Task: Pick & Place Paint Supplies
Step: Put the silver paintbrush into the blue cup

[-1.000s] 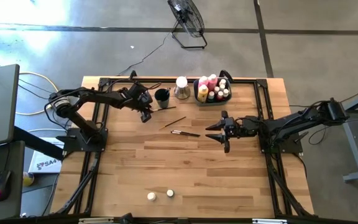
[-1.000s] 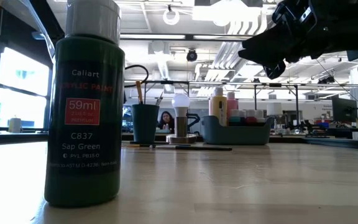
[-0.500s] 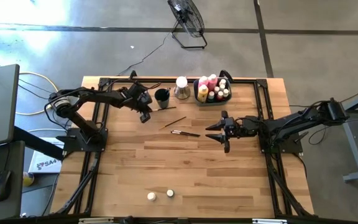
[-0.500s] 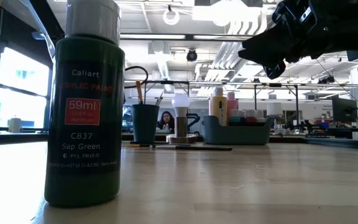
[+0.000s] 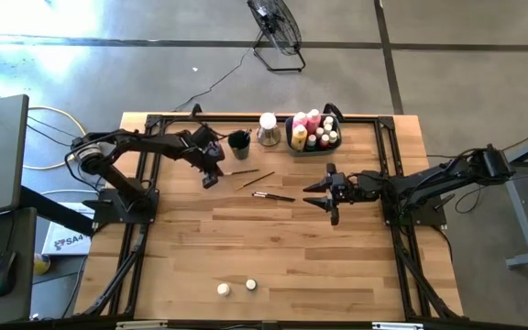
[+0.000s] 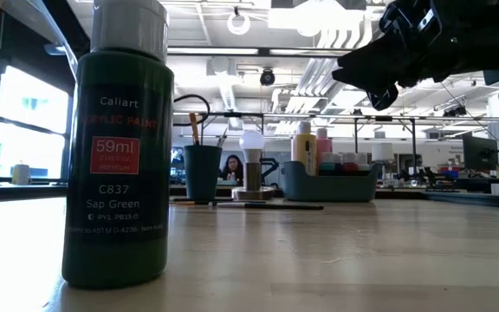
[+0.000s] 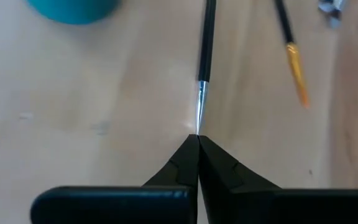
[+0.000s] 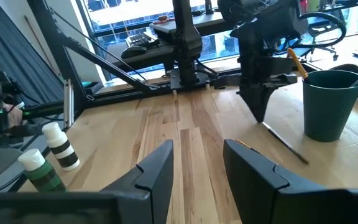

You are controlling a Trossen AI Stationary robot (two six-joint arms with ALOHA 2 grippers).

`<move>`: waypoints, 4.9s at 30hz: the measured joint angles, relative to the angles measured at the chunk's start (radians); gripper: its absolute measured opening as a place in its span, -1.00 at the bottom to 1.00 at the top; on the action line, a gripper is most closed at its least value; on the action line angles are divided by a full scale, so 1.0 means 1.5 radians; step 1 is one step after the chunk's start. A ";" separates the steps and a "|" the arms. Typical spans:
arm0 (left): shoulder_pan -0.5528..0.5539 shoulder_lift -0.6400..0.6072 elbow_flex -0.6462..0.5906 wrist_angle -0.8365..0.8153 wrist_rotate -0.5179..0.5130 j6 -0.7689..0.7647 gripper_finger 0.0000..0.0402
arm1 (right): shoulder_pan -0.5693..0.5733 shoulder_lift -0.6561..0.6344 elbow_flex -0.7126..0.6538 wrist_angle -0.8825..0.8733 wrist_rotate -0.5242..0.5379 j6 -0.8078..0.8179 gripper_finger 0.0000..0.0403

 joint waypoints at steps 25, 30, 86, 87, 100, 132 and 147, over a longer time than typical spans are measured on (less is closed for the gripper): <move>-0.127 -0.123 -0.005 0.019 -0.047 0.001 -1.00 | 0.000 0.000 0.000 0.000 -0.004 0.007 -0.34; -0.126 -0.156 -0.004 0.000 -0.031 -0.001 -1.00 | 0.000 0.000 0.000 0.000 -0.005 0.007 -0.34; -0.405 -0.216 0.205 -0.217 -0.263 -0.317 -1.00 | 0.145 0.396 0.412 -0.194 0.470 -0.504 -0.16; -0.405 -0.216 0.205 -0.217 -0.263 -0.317 -1.00 | 0.142 0.395 0.412 -0.193 0.467 -0.504 -0.16; -0.405 -0.216 0.205 -0.215 -0.269 -0.329 -1.00 | 0.122 0.442 0.438 -0.201 0.477 -0.545 -0.18; -0.405 -0.216 0.205 -0.237 -0.280 -0.349 -1.00 | 0.116 0.526 0.552 -0.260 0.539 -0.604 -0.43; -0.405 -0.216 0.205 -0.237 -0.280 -0.349 -1.00 | 0.116 0.525 0.552 -0.261 0.539 -0.587 -0.87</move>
